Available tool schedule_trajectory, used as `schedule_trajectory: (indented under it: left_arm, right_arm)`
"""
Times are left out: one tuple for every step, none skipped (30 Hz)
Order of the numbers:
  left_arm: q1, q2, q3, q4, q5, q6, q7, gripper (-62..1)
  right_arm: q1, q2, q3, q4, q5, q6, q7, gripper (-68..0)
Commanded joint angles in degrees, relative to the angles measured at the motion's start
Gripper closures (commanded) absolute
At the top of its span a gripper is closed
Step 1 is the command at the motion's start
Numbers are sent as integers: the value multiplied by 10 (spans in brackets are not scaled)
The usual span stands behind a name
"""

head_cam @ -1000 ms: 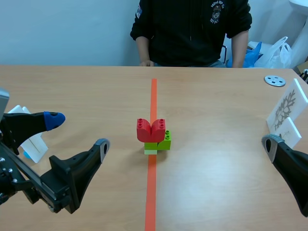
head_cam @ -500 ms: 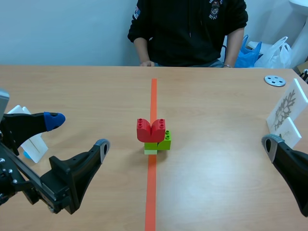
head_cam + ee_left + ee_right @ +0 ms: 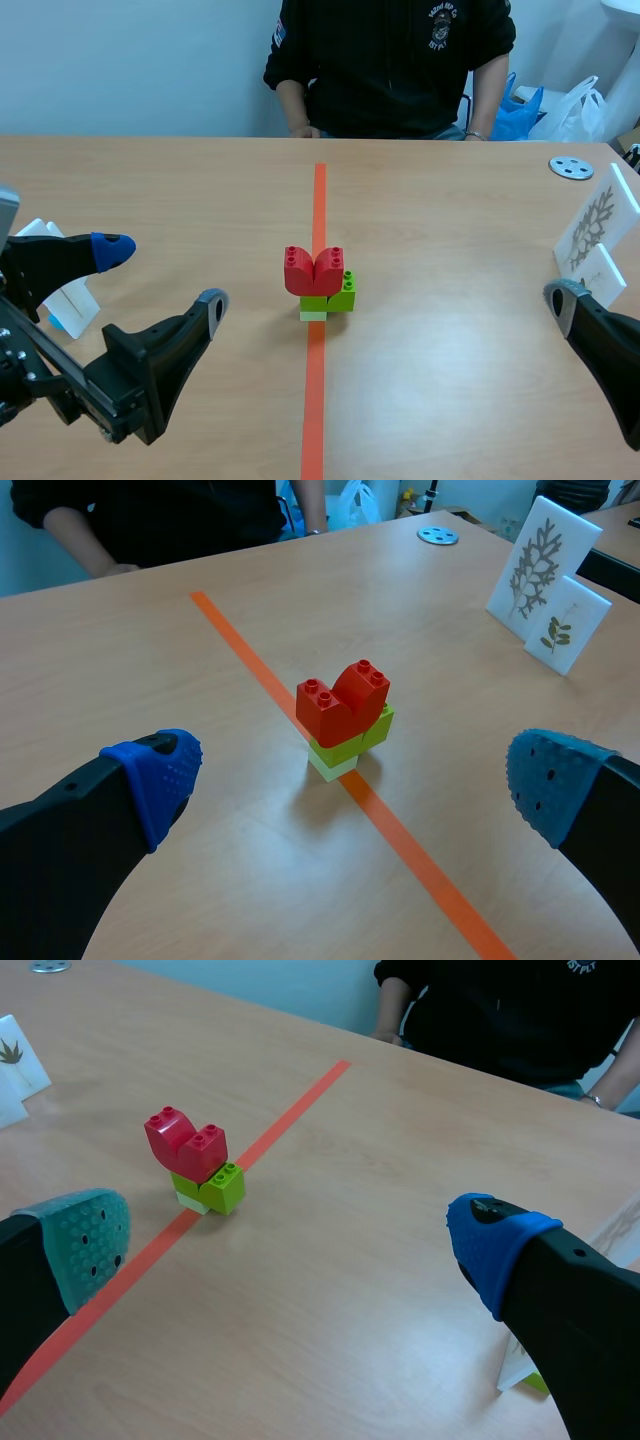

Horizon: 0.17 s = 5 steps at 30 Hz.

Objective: Sort the leaf by its shape. The table is split by an orange tape line. A compound leaf with several leaflets goes to the left side, a simple leaf with one blade goes to the right side. Return to the home posture when a red brick is placed on the table.

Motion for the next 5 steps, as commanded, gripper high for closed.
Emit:
schedule_trajectory:
  left_arm:
    - [3, 3, -3, 4, -6, -2, -10, -623]
    - [3, 3, -3, 4, -6, -2, -10, -623]
    - [3, 3, -3, 4, -6, -2, -10, -623]
    - [3, 3, -3, 4, -6, -2, -10, -623]
    - [3, 3, -3, 4, -6, -2, -10, -623]
  right_arm:
    - [3, 2, 0, 7, 8, -2, 11, -679]
    - [3, 2, 0, 7, 8, -2, 11, -679]
    - [3, 2, 0, 7, 8, -2, 11, -679]
    - [3, 2, 0, 7, 8, -2, 11, -679]
    - [3, 2, 0, 7, 8, -2, 11, -679]
